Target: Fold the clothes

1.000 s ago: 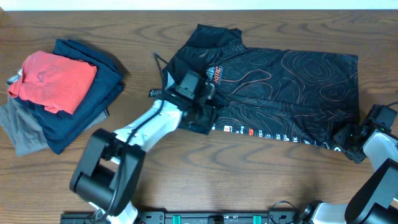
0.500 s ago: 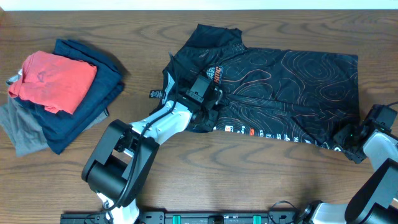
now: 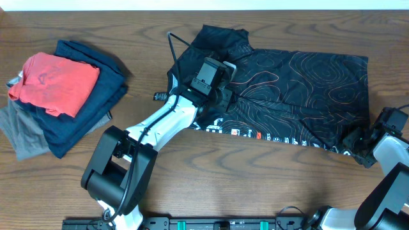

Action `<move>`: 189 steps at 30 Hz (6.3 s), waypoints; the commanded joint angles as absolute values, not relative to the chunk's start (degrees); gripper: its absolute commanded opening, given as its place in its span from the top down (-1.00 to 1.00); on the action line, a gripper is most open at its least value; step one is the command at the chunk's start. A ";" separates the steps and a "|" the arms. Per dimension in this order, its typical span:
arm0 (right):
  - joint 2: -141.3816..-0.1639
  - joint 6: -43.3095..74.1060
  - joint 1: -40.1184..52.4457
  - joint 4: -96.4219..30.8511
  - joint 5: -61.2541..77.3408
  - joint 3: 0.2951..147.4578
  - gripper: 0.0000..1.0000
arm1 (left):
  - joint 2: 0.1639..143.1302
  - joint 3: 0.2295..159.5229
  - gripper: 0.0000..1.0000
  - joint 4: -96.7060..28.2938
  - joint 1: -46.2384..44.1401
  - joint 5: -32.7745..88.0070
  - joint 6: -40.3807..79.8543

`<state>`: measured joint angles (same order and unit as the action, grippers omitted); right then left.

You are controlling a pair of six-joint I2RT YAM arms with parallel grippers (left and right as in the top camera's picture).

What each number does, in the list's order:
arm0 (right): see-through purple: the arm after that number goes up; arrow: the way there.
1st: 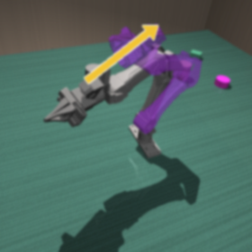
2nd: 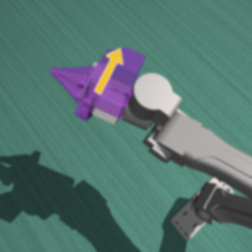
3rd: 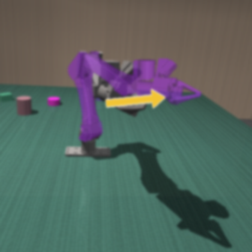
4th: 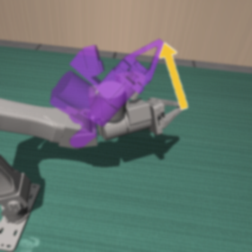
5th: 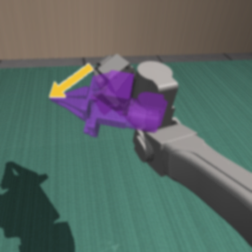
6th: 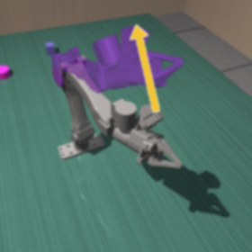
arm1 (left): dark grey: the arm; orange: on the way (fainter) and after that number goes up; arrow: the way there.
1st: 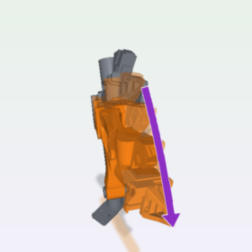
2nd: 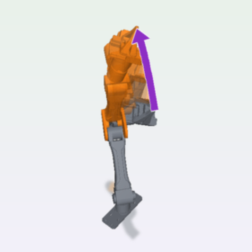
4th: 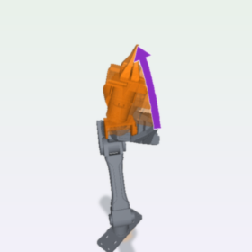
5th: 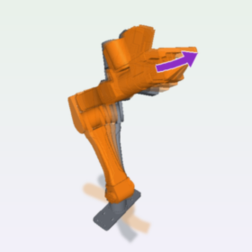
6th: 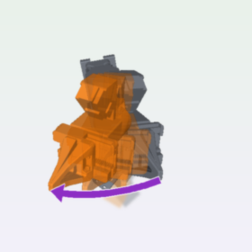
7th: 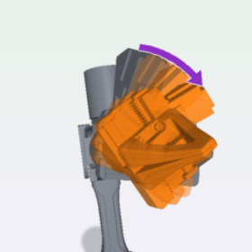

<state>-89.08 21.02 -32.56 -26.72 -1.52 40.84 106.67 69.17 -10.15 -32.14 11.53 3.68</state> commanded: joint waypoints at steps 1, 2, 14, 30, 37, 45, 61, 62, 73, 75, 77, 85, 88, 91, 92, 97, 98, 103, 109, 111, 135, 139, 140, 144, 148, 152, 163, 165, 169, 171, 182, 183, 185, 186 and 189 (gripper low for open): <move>-88.29 21.04 -32.95 -26.63 -2.28 40.49 0.34 | 105.54 70.11 0.12 -11.42 -31.86 10.85 3.40; -88.29 21.02 -32.95 -26.59 -2.26 40.49 0.33 | 105.49 70.11 -0.05 -12.36 -31.59 10.85 3.38; -87.18 19.62 -32.95 -31.44 2.66 45.82 0.09 | 99.88 70.00 -0.28 -26.52 -15.97 2.15 8.67; -88.82 19.70 -32.95 -33.08 -5.15 47.55 -0.11 | 108.38 67.44 -0.40 -29.74 -8.49 11.42 11.33; -91.24 23.33 -33.10 -31.22 -11.86 45.95 -0.11 | 111.83 67.37 -0.40 -31.14 -8.49 16.32 11.31; -95.64 23.35 -33.10 -29.98 -12.49 45.95 0.17 | 112.46 67.33 0.17 -36.88 -8.86 16.23 11.46; -96.44 32.84 -41.54 -39.59 -19.00 46.09 0.98 | 112.44 67.33 0.88 -55.57 -8.80 12.43 11.51; -95.55 33.15 -42.13 -39.86 -18.87 46.13 0.98 | 112.40 67.33 0.88 -57.58 -8.80 12.43 11.51; -81.65 32.49 -42.57 -39.20 -13.39 46.19 0.42 | 107.35 67.33 0.85 -65.71 -9.06 14.57 11.97; -79.81 32.47 -42.57 -39.20 -12.51 46.19 0.35 | 105.58 67.33 0.74 -65.73 -9.08 14.57 12.05; -78.61 31.18 -42.57 -39.00 -11.27 46.19 0.36 | 103.74 67.33 0.66 -65.78 -9.08 14.59 12.84; -81.36 26.04 -42.50 -35.92 -3.95 46.17 0.35 | 97.41 67.35 0.21 -63.00 -9.08 14.57 13.47; -84.79 26.02 -42.06 -35.53 -3.53 46.17 0.26 | 96.95 67.35 0.17 -60.64 -9.08 14.57 14.26; -89.01 25.17 -41.52 -34.57 -1.50 46.17 0.20 | 96.99 67.35 0.17 -59.18 -9.08 14.57 14.31; -90.15 24.62 -41.39 -33.93 -0.40 46.17 0.19 | 96.97 67.35 0.17 -58.92 -9.08 14.57 14.31; -94.06 24.10 -40.77 -30.37 1.85 46.17 0.23 | 96.97 67.35 0.17 -57.95 -9.08 14.57 14.31; -94.19 24.10 -40.64 -29.95 1.98 46.17 0.28 | 96.97 67.35 0.17 -57.89 -9.08 14.57 14.31; -94.17 24.12 -40.47 -29.61 1.96 46.17 0.86 | 96.97 67.35 0.17 -57.52 -9.08 14.57 14.31; -93.97 24.12 -40.47 -29.52 1.98 46.28 0.98 | 96.97 67.35 0.17 -57.52 -9.08 14.55 14.31; -93.97 24.12 -40.47 -29.52 1.96 46.28 0.98 | 96.97 67.35 0.17 -57.52 -9.08 14.57 14.28; -92.90 22.59 -37.45 -32.01 7.07 55.51 0.35 | 96.97 67.35 0.17 -47.24 -9.08 14.61 14.26; -92.29 20.97 -37.45 -33.32 8.71 55.55 0.32 | 96.86 68.36 0.17 -42.76 -9.08 18.31 9.37; -91.83 20.45 -37.43 -34.02 9.45 55.72 0.31 | 96.86 69.23 0.17 -41.85 -9.08 19.35 8.27; -89.49 18.11 -37.41 -38.46 13.74 57.78 0.24 | 96.99 73.03 -0.19 -38.39 -9.80 19.46 4.23; -86.63 14.31 -37.19 -44.95 17.74 60.27 0.17 | 98.21 75.77 -0.39 -33.28 -11.46 19.31 0.49; -83.48 12.08 -35.40 -50.06 18.48 60.75 0.10 | 101.14 76.09 -0.57 -24.58 -13.13 18.76 -1.98; -80.62 10.81 -28.38 -55.09 18.46 60.75 0.02 | 118.39 87.26 -0.60 -17.26 -13.47 18.83 -1.91; -80.62 10.81 -27.73 -55.07 18.46 60.75 0.00 | 121.43 90.35 -0.60 -17.26 -13.47 18.85 -1.93; -80.62 10.81 -26.37 -55.11 18.46 60.75 -0.01 | 126.96 95.39 -0.60 -16.88 -13.69 18.83 -1.93; -80.62 10.81 -25.80 -55.09 18.44 60.75 -0.01 | 129.86 97.49 -0.60 -16.56 -13.96 18.81 -2.42; -80.62 10.79 -24.32 -55.11 18.44 60.75 -0.03 | 136.97 98.98 -0.60 -10.35 -17.30 18.39 -2.59; -80.62 10.79 -24.32 -55.13 18.44 60.75 -0.03 | 137.16 98.98 -0.59 -10.39 -17.65 18.39 -2.59; -80.62 10.79 -24.32 -55.11 18.44 60.75 -0.03 | 137.43 98.89 -0.59 -11.09 -18.55 18.41 -2.57; -80.62 10.79 -24.32 -55.09 18.44 60.75 -0.03 | 137.43 98.85 -0.58 -11.51 -19.03 18.41 -2.59; -80.62 10.79 -24.32 -55.07 18.44 60.75 -0.03 | 137.43 98.87 -0.39 -11.81 -20.23 18.35 -2.59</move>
